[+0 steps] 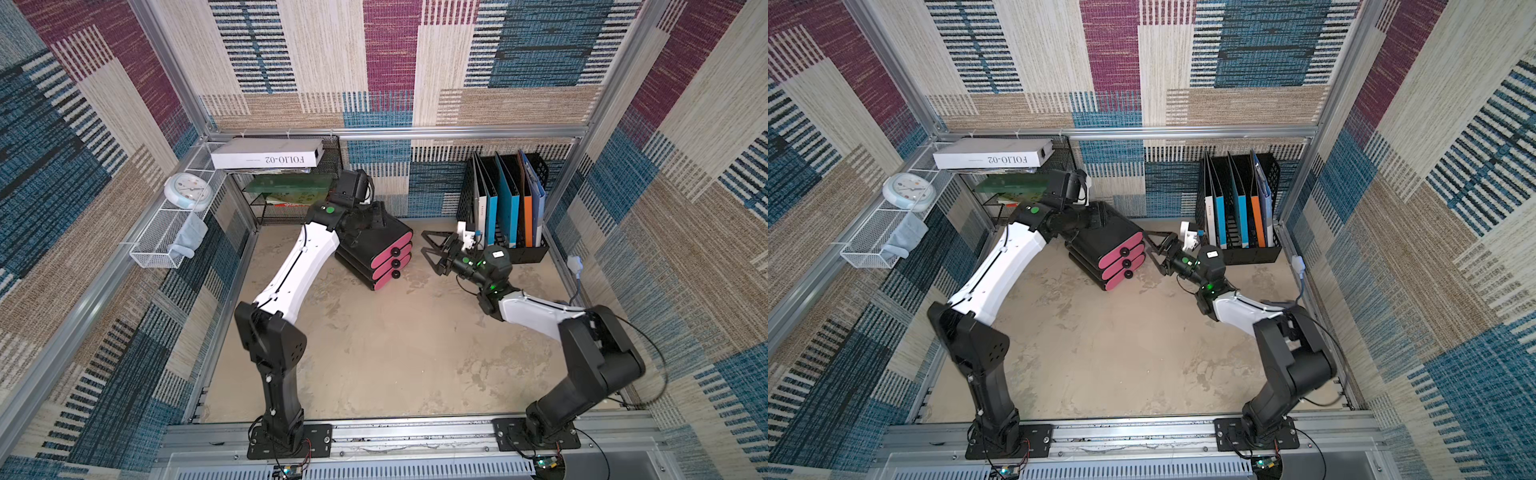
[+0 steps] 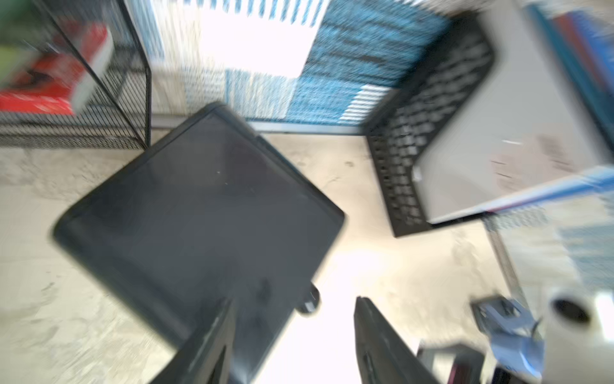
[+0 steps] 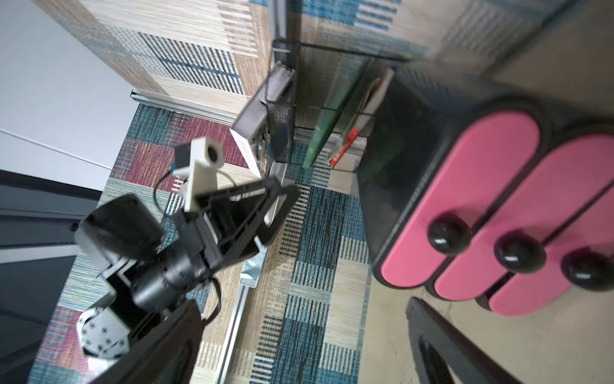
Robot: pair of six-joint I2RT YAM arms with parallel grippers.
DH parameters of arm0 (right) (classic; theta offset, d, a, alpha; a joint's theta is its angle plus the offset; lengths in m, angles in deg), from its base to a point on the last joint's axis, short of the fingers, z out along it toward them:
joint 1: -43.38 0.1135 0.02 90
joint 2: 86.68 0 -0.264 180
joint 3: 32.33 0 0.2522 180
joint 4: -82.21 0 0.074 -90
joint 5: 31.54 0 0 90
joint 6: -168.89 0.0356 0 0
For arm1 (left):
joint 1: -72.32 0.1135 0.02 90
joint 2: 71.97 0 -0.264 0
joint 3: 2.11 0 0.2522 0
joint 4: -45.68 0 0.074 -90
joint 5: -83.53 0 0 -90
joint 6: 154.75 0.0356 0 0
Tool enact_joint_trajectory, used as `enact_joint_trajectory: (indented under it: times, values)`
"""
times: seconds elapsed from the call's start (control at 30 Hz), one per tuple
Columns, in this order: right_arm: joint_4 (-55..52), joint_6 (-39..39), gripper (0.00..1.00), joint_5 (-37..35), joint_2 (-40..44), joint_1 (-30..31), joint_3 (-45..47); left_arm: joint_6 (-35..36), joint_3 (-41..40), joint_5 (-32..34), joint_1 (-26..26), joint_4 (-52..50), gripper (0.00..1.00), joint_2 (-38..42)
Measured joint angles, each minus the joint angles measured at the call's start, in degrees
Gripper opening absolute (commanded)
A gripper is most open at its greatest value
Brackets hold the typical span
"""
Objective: Please place the pencils in the drawer according to their color
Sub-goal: Close the drawer in the storage box, then reset both arms
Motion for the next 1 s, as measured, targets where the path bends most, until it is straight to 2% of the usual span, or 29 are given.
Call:
enact_joint_trajectory:
  times: [0.03,0.07,0.17,0.27,0.37,0.47,0.6,0.7,0.87,1.0]
  values:
    - [-7.28,-4.96,0.99,-2.21,2.73,-0.39,-3.28,1.18,-4.24,1.03,-0.55,1.27,0.80,4.39]
    - [-14.19,-10.51,0.99,-5.35,5.25,-0.63,-6.54,2.01,-10.21,2.36,-0.72,3.63,0.97,9.33]
    - [-27.10,-25.73,0.99,-14.67,11.04,-1.86,-10.10,4.46,-33.03,9.22,-0.31,12.33,0.99,25.40]
    - [-34.91,-36.39,0.99,-22.64,14.69,-5.14,-7.34,9.51,-53.79,15.56,-0.48,22.23,0.99,39.65]
    - [-38.80,-42.45,0.99,-28.44,17.40,-10.08,-2.38,14.82,-66.75,22.14,0.28,29.90,0.99,48.37]
    - [-38.62,-46.95,0.99,-32.48,19.78,-12.39,3.45,19.23,-75.63,26.43,1.44,36.52,0.99,52.06]
    - [-35.21,-52.39,0.99,-34.23,21.27,-15.54,10.88,23.02,-87.23,27.87,5.81,45.00,0.99,53.00]
    - [-30.73,-55.87,0.99,-36.61,20.70,-17.92,15.98,23.67,-92.85,27.58,10.16,52.50,0.99,49.22]
    - [-21.16,-61.68,0.99,-40.15,15.39,-20.24,22.08,22.97,-95.17,24.02,15.06,64.02,0.99,39.45]
    - [-12.87,-66.93,0.99,-40.35,9.55,-21.57,25.31,22.93,-94.90,19.30,18.08,72.87,0.99,30.25]
